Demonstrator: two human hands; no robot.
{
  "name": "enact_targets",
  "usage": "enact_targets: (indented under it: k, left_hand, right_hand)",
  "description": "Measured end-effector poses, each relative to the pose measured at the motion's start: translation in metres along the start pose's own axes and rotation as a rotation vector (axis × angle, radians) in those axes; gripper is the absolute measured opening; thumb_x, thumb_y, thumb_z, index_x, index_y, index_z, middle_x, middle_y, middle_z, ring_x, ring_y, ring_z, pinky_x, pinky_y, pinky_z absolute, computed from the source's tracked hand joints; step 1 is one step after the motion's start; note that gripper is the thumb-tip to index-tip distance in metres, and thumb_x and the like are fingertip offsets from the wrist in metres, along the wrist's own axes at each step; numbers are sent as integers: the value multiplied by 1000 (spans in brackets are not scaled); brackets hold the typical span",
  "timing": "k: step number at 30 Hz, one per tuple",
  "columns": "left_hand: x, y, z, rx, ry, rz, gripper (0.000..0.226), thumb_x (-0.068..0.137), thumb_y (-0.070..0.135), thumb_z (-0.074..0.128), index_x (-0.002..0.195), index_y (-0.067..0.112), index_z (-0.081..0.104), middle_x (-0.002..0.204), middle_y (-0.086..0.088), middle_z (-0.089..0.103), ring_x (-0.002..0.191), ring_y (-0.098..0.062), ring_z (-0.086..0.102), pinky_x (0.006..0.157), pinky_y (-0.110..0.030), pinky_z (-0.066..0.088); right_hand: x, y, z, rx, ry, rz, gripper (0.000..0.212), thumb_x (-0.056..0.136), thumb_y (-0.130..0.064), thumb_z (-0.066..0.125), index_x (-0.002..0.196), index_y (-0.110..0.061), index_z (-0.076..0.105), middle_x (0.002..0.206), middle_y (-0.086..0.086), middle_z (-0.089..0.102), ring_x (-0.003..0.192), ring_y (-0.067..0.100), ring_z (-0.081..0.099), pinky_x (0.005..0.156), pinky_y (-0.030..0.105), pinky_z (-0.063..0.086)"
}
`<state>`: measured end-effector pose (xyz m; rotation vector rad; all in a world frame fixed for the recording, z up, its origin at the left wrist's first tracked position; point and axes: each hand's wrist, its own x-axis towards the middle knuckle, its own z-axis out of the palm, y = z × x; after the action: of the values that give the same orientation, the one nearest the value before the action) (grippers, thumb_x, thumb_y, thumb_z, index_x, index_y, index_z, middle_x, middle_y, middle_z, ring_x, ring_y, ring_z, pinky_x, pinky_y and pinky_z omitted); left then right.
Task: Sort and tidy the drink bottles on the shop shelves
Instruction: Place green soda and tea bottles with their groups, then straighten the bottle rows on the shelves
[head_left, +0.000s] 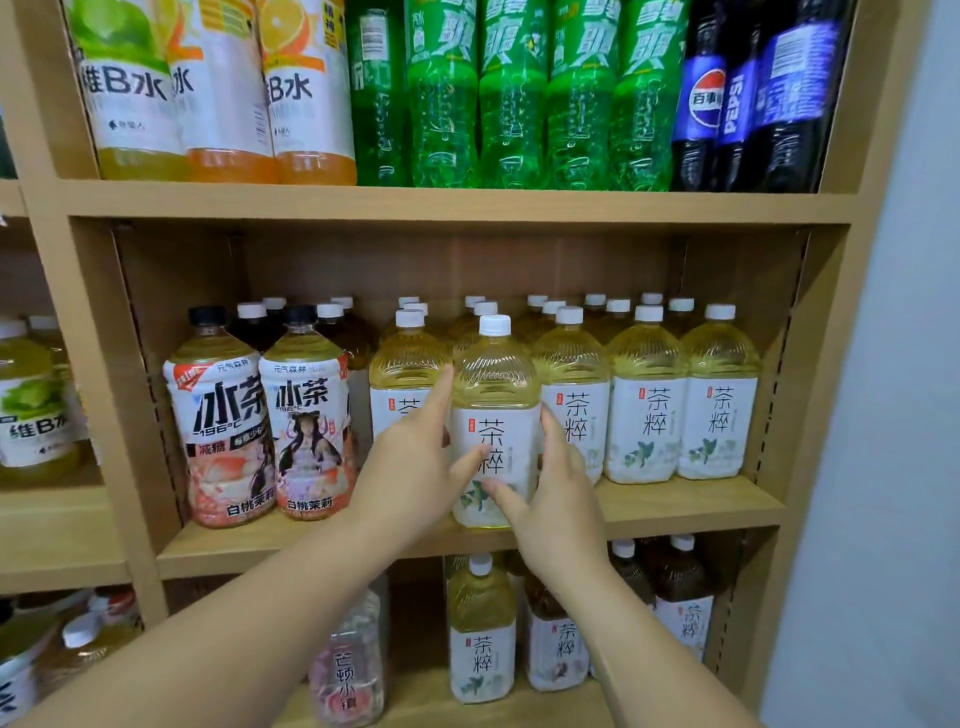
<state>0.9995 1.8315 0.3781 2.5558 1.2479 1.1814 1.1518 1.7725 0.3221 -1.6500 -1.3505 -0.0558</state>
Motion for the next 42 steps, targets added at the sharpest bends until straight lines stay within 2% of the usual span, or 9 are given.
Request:
enact_targets:
  k: [5, 8, 12, 17, 20, 26, 31, 36, 42]
  left_hand:
    - [-8, -15, 17, -53, -60, 29, 97, 95, 35, 68, 151, 53, -9, 102, 9, 63, 82, -6, 63, 79, -28, 56]
    - [-13, -25, 17, 10, -43, 84, 88, 90, 47, 69, 157, 50, 11, 102, 12, 54, 86, -9, 59, 77, -28, 54]
    - [-11, -42, 8, 82, 67, 201, 73, 86, 58, 63, 152, 36, 40, 109, 11, 45, 94, -13, 56, 72, -32, 53]
    - [-3, -60, -6, 377, 242, 269, 68, 82, 55, 66, 144, 29, 54, 148, -12, 43, 128, -36, 48, 100, -56, 45]
    - [1, -64, -2, 555, 152, 230, 73, 84, 54, 70, 150, 36, 45, 166, -17, 18, 147, -41, 27, 117, -58, 32]
    - [-2, -66, 11, 453, 51, 184, 84, 89, 35, 71, 159, 39, 23, 168, -9, -18, 148, -36, 17, 111, -53, 43]
    - [-9, -58, -15, 478, 53, 233, 74, 89, 52, 64, 154, 37, 33, 169, -9, 4, 145, -32, 23, 114, -51, 39]
    - [-16, -83, -71, 404, 349, 162, 55, 84, 33, 73, 135, 18, 59, 150, -15, 45, 133, -36, 42, 106, -52, 39]
    - [-10, -112, -135, 567, 221, -114, 69, 93, 35, 65, 155, 24, 35, 162, -14, 26, 143, -36, 32, 110, -53, 42]
  right_hand:
    - [5, 7, 8, 39, 68, 23, 104, 92, -44, 72, 155, -55, -10, 135, -3, 50, 112, 11, 53, 86, 26, 44]
    - [9, 12, 13, -60, 65, -34, 104, 96, -44, 66, 140, -70, -24, 110, -5, 45, 81, 4, 48, 72, 24, 43]
    - [18, 16, 24, -154, 75, -52, 97, 98, -44, 63, 140, -73, -19, 103, -6, 35, 77, 6, 47, 71, 25, 52]
    - [21, 19, 32, -204, 71, -41, 85, 100, -40, 60, 149, -64, -5, 101, -5, 31, 70, 5, 44, 64, 22, 48]
    - [21, 19, 32, -203, 77, -33, 82, 101, -41, 59, 153, -61, -1, 101, -5, 32, 69, 5, 44, 63, 22, 47]
    - [20, 15, 29, -241, 63, -27, 83, 101, -42, 58, 150, -60, -7, 101, -5, 32, 71, 7, 45, 65, 23, 50]
    - [19, 3, 23, -187, 51, 27, 80, 98, -47, 60, 157, -54, 7, 104, -4, 33, 76, 7, 47, 70, 26, 48]
    - [17, -56, 23, 11, 136, -157, 63, 96, -49, 63, 152, -41, 37, 115, -6, 41, 97, 11, 52, 84, 29, 49]
    - [42, -148, 50, 153, -73, -355, 68, 91, -41, 73, 151, -35, 41, 135, -5, 38, 122, 10, 46, 99, 23, 39]
